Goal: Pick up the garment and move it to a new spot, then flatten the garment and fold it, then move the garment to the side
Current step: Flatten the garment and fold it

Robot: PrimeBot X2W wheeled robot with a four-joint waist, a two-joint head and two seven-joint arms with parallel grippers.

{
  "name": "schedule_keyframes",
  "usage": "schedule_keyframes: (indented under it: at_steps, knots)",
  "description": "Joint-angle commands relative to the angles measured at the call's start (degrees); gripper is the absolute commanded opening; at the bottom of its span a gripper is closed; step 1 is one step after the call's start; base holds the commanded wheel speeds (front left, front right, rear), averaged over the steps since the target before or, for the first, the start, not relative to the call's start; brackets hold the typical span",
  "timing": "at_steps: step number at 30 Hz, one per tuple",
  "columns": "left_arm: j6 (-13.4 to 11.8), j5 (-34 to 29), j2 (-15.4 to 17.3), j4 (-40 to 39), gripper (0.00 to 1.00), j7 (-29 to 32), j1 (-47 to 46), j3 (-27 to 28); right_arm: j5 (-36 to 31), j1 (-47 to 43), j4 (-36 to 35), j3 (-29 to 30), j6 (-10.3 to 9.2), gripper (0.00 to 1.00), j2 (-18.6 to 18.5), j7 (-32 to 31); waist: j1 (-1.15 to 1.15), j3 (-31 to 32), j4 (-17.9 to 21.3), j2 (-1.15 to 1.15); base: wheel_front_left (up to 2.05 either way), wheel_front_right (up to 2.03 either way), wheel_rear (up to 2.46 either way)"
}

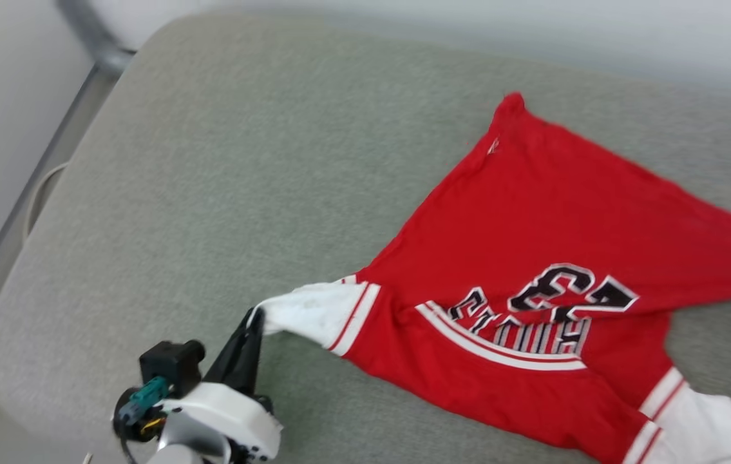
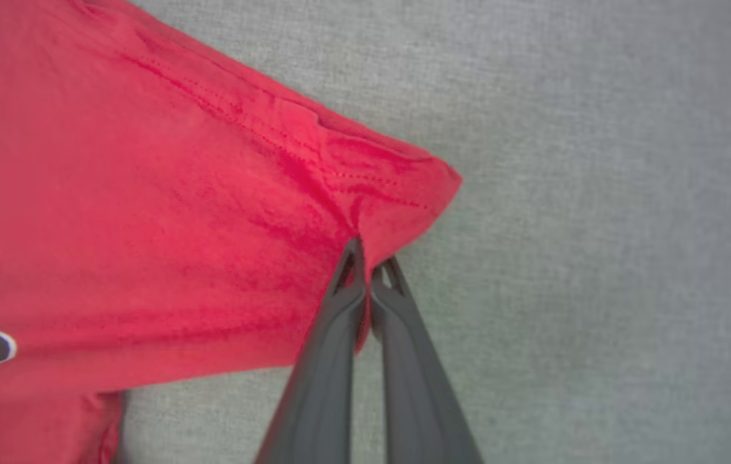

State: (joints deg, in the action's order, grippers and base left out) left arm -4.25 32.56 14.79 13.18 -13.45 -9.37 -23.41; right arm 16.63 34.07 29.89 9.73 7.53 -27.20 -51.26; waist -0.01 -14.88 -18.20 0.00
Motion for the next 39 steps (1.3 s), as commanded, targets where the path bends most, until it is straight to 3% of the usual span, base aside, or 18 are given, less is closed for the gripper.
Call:
schedule_keyframes:
  at_steps: [1, 13, 24, 25, 26, 27, 28, 33, 39]
  knots:
    - [-0.4, 0.5, 0.9, 0.4, 0.0, 0.2, 1.2, 0.6, 1.0, -3.5, -2.4, 0.5, -0.08, 0.0, 0.2, 0.5, 0.01, 3.9, 4.6, 0.0, 0.0, 0.0, 0.0]
    - [-2.2, 2.8, 5.8, 2.6, 0.0, 1.3, 7.2, 4.2, 4.3, -32.2, -21.0, 5.0, -0.09, 0.0, 7.7, 2.6, 0.01, 10.0, 15.7, 0.0, 0.0, 0.0, 0.0]
    - [-2.9, 4.0, 7.3, 3.3, 0.0, 2.6, 10.2, 4.7, 3.9, -48.3, -26.0, 11.4, -0.08, 0.0, 21.6, 10.0, 0.01, 12.5, 20.0, 0.0, 0.0, 0.0, 0.0]
    - [-2.8, 4.0, 7.3, 3.3, 0.0, 2.7, 10.2, 4.6, 4.3, -48.5, -25.8, 11.8, -0.08, 0.03, 22.3, 11.0, 0.01, 12.5, 20.0, 0.0, 0.0, 0.0, 0.0]
    - [-2.8, 4.0, 7.3, 3.3, 0.0, 2.8, 10.1, 4.5, 5.5, -48.5, -25.6, 11.9, -0.08, 0.27, 23.0, 12.2, 0.01, 12.3, 20.1, 0.0, 0.0, 0.0, 0.0]
    - [-2.8, 4.1, 7.3, 3.2, 0.0, 2.9, 9.9, 4.5, 6.3, -48.5, -25.3, 11.5, -0.07, 0.95, 23.4, 12.9, 0.01, 12.2, 20.1, 0.0, 0.0, 0.0, 0.0]
    - [-2.9, 4.0, 7.2, 3.2, 0.0, 2.9, 9.8, 4.3, 6.6, -48.5, -25.3, 10.9, -0.07, 1.0, 23.6, 14.2, 0.01, 12.2, 20.1, 0.0, 0.0, 0.0, 0.0]
    - [-2.6, 3.7, 7.1, 2.8, 0.0, 3.1, 8.7, 3.8, 7.5, -45.0, -26.6, 10.7, -0.07, 1.0, 23.7, 24.9, 0.01, 11.5, 19.6, 0.0, 0.0, 0.0, 0.0]
    - [-2.4, 2.9, 6.5, 1.7, 0.0, 3.1, 6.6, 2.6, 6.0, -39.0, -25.3, 7.2, -0.07, 1.0, 19.6, 39.4, 0.01, 10.2, 17.7, 0.0, 0.0, 0.0, 0.0]
